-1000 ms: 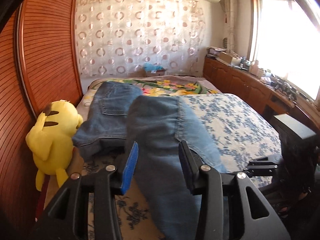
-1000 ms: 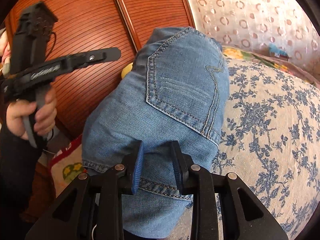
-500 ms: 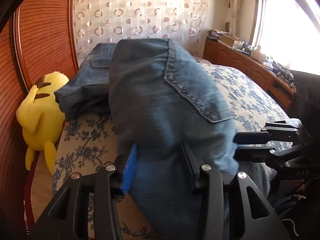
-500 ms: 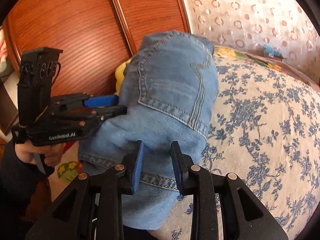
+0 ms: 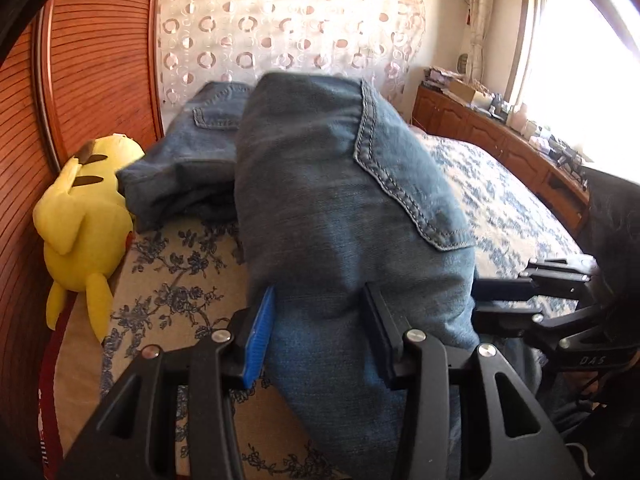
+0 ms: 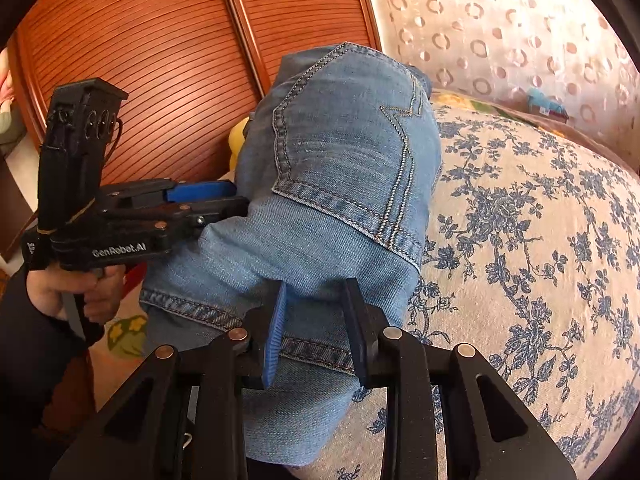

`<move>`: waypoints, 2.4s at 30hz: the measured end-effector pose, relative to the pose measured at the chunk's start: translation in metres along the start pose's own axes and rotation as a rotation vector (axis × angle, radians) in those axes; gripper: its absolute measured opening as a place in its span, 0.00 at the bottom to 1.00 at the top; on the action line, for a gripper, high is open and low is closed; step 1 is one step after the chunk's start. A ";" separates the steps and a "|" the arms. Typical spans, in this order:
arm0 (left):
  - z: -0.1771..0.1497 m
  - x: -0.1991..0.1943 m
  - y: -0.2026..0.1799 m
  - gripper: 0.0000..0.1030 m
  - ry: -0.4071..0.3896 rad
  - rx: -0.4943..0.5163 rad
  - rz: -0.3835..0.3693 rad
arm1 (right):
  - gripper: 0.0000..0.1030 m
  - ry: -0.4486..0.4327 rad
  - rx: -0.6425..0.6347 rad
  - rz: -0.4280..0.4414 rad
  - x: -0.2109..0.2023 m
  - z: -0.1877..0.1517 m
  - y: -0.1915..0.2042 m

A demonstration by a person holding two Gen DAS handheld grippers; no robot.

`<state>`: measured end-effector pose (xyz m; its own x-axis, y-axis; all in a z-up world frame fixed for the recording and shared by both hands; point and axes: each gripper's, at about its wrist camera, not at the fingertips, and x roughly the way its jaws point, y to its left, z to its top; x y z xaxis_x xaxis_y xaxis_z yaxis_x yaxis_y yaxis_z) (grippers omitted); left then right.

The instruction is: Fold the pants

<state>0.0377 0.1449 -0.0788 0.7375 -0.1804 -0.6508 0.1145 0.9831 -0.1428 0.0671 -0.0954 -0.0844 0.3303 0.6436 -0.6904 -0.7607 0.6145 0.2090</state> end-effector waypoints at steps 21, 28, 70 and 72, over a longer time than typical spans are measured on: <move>0.002 -0.010 -0.043 0.43 -0.001 0.077 -0.060 | 0.27 -0.051 0.026 -0.069 -0.038 -0.001 -0.012; -0.005 0.001 -0.038 0.43 0.002 0.057 -0.063 | 0.27 -0.034 0.022 -0.063 -0.031 -0.003 -0.007; 0.094 0.075 -0.015 0.43 0.022 0.115 -0.001 | 0.32 0.003 0.069 -0.017 -0.008 -0.020 -0.018; 0.092 0.077 -0.014 0.43 0.021 0.108 -0.010 | 0.32 0.003 0.069 -0.016 -0.008 -0.020 -0.018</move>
<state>0.1540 0.1204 -0.0587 0.7221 -0.1898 -0.6652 0.1938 0.9786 -0.0688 0.0668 -0.1211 -0.0965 0.3403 0.6320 -0.6963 -0.7147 0.6551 0.2452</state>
